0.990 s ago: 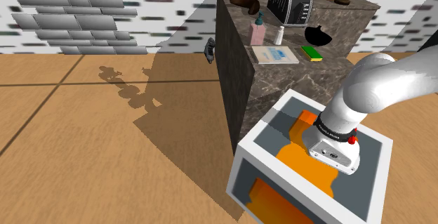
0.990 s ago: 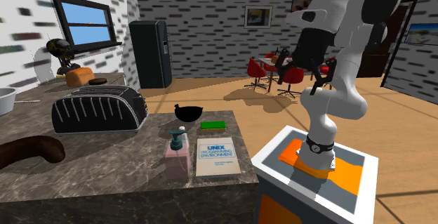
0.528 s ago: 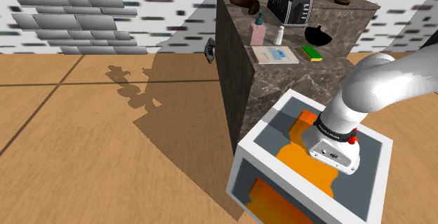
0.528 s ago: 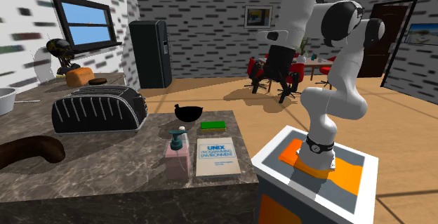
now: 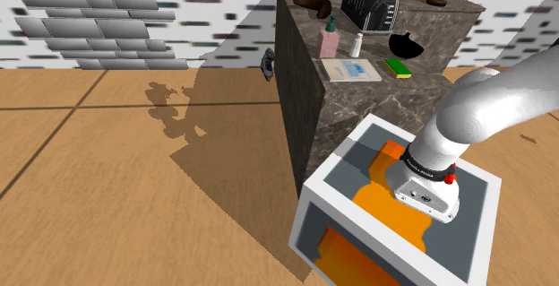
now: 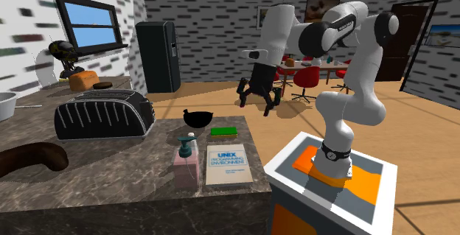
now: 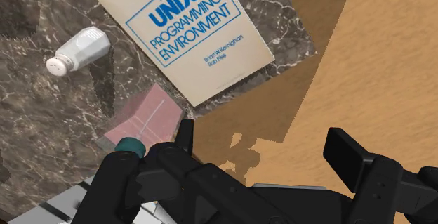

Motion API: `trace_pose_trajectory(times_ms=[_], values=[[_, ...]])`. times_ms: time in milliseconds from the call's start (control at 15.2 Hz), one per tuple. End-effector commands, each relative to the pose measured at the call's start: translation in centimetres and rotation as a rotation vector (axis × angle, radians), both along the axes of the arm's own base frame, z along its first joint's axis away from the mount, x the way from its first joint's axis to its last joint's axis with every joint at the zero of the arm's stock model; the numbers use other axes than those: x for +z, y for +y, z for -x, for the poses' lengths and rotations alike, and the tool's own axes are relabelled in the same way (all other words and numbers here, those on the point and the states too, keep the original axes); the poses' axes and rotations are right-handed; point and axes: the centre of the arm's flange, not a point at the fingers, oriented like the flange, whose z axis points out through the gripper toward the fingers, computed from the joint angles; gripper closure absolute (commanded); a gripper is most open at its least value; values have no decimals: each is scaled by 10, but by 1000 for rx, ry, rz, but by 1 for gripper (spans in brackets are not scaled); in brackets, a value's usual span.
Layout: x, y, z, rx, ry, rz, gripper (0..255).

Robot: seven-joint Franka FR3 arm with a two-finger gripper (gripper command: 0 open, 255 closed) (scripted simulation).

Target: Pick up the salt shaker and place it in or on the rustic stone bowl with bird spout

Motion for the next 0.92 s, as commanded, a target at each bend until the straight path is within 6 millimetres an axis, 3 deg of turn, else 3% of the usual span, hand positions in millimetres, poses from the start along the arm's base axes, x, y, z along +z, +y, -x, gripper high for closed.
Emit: trace_pose_trajectory(times_ms=[0,858], values=[[-14,-25,-3,11,-2,-2,0],[-103,-174,-38,76,-14,-24,0]])
